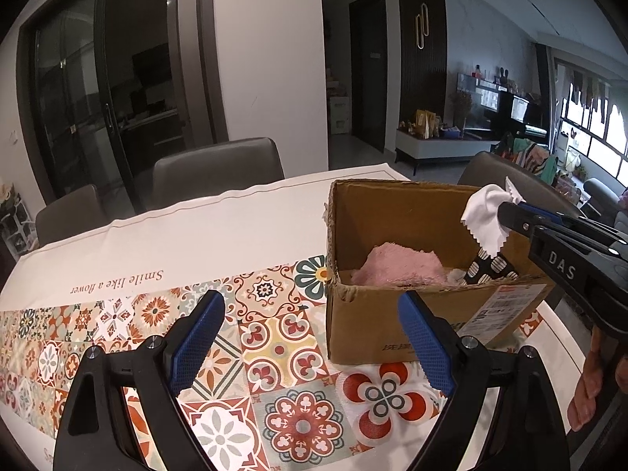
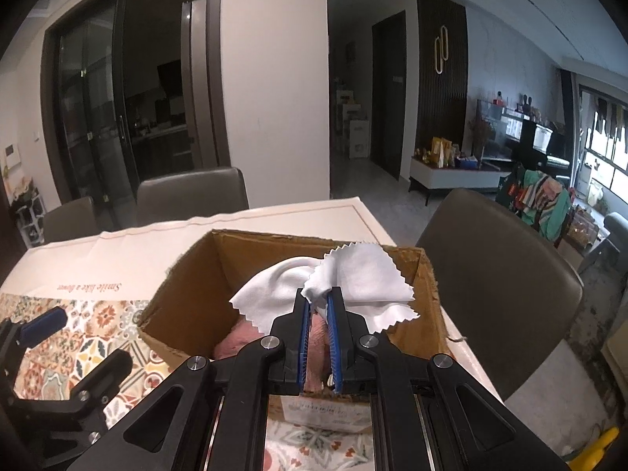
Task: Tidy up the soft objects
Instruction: 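Lift the white cloth with the right tool and carry it over the box, then open the right tool to drop the white cloth into the box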
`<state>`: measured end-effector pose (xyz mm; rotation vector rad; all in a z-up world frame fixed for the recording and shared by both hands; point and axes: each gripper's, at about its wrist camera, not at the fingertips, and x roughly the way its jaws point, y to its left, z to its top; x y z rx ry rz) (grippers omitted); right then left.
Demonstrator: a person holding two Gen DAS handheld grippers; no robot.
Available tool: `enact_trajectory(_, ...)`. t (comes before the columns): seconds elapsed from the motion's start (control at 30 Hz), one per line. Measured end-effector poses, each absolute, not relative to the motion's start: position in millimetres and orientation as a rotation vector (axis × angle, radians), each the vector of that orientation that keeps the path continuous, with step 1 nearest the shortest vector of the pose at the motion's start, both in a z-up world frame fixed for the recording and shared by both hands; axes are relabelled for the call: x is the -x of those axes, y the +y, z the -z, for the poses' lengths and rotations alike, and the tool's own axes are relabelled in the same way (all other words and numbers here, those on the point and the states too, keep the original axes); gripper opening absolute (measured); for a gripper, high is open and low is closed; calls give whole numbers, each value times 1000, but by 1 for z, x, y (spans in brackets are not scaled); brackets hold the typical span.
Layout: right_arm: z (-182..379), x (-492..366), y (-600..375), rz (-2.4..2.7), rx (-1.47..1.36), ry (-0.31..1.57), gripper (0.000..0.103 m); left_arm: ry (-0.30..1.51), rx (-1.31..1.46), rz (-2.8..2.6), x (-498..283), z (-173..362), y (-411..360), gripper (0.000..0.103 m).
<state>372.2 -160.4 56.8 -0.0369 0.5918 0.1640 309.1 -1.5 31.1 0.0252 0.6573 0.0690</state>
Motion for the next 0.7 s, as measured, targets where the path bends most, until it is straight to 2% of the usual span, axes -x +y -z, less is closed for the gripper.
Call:
enact_trajectory(0.27,-44,-393,-157,-169,58,653,13,666,-43,-74,-311,-26,-5,91)
enact_trajectory(0.33,-42,-395,-158,-177,58,664,22,668,-46,-74,-311,-26,-5,91)
enact_trajectory(0.4,-41,-394,-158,-182,52,665,36,669,-44,-71,-311,-25,-6,91)
enact_trajectory(0.7,-46,-379,-162,-175,53,653,36,662,-35,-67,-304,-29,-6,91)
